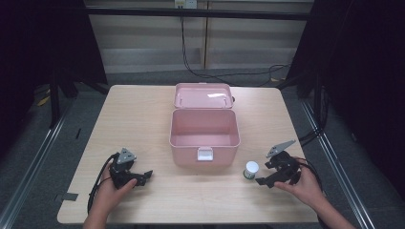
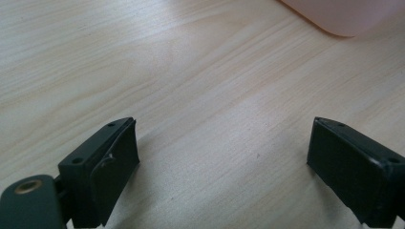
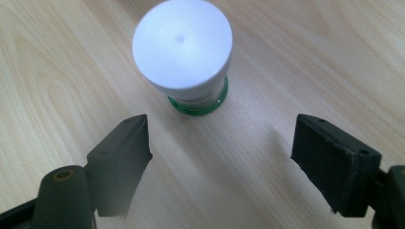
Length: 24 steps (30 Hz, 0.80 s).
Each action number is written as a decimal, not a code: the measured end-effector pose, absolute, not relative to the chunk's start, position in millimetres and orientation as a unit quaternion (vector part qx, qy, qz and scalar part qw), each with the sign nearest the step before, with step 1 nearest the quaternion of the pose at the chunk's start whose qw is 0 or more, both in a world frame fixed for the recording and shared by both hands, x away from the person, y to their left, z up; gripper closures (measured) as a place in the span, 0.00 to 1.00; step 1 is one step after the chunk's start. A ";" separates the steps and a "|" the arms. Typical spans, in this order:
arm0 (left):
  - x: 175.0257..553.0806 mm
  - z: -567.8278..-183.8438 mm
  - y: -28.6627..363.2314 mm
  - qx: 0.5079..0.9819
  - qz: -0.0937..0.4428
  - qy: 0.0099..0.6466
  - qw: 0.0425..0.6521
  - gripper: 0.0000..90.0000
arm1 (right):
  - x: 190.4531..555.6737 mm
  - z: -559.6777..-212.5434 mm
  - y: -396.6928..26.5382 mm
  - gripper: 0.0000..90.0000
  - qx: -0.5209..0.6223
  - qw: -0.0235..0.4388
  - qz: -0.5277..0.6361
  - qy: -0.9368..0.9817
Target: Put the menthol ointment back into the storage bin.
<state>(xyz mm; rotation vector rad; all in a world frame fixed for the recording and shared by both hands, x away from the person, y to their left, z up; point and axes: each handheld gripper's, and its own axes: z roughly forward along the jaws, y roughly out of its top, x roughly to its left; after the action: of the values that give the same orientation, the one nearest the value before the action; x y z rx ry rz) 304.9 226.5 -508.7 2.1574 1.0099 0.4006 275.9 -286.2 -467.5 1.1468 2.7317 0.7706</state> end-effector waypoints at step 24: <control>305.0 -508.8 226.8 0.833 0.154 0.393 0.357 0.11 | 297.3 -438.1 -260.8 0.33 0.354 -0.004 0.173 0.919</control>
<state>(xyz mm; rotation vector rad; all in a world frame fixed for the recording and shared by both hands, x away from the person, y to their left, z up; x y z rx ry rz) 305.0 226.8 -508.8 2.1504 1.0138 0.3983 297.3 -260.8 -438.1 1.1162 2.8945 0.5461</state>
